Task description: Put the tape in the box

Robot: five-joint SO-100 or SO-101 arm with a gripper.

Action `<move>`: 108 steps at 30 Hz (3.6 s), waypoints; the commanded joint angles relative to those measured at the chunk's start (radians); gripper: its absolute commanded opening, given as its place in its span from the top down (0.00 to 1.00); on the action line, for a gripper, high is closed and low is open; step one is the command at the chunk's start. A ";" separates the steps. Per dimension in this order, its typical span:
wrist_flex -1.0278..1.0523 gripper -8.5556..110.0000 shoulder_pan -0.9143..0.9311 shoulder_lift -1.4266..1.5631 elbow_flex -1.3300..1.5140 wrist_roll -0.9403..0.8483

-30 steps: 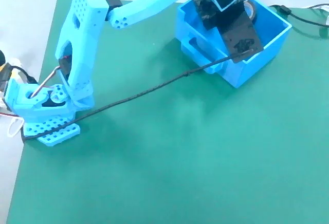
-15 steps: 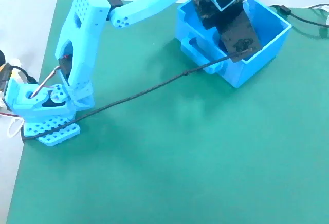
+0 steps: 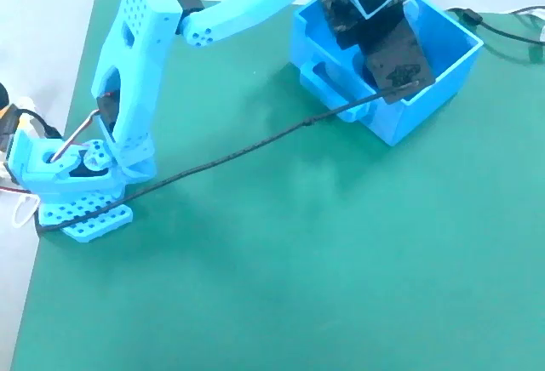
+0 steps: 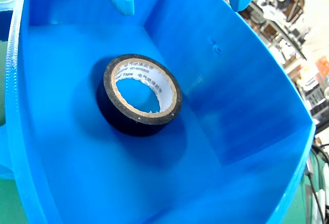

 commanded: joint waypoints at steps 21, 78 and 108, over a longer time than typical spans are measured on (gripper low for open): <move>0.319 0.70 0.176 0.390 -0.087 -0.006; -0.164 0.93 0.724 1.749 1.789 -0.049; -0.057 0.93 0.747 2.094 1.951 -0.048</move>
